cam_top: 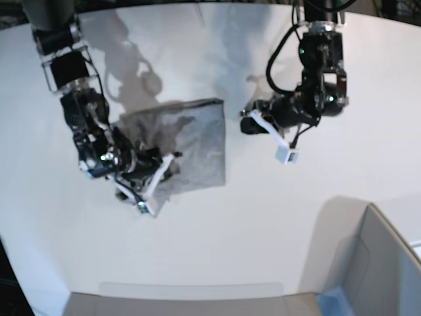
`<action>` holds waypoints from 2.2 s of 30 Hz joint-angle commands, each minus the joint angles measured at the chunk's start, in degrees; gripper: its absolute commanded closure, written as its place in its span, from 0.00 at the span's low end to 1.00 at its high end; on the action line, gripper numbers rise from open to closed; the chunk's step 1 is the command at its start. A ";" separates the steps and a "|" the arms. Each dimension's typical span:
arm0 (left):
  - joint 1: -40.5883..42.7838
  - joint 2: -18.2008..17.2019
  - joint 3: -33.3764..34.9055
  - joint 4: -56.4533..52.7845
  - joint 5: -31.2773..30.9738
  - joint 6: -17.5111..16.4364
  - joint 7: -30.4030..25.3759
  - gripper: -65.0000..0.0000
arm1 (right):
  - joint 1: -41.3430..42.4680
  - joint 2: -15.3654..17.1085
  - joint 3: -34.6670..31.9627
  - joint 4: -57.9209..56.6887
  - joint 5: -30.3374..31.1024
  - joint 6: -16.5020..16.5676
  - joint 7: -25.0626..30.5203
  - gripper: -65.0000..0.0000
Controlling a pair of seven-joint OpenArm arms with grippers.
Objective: Layout the t-shirt on the table in an organized manner, then fold the t-shirt properly
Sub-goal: 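Lift the shirt end with the right gripper and fold it toward the left gripper, then press the bundled shirt with both grippers and release it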
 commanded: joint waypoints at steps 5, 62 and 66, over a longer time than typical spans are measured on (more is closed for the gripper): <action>-0.78 -0.01 0.00 -0.86 -1.03 -0.25 -0.62 0.93 | 2.46 0.15 -9.37 0.74 -0.93 -4.50 0.85 1.00; 0.54 -0.10 0.00 -1.21 -0.86 -0.16 -0.97 0.93 | 4.30 -14.09 -38.03 20.44 -27.30 4.73 4.28 1.00; 1.16 -0.10 0.00 -1.21 -0.86 -0.16 -0.88 0.93 | 4.57 -13.91 -33.63 18.33 -16.49 4.91 4.80 1.00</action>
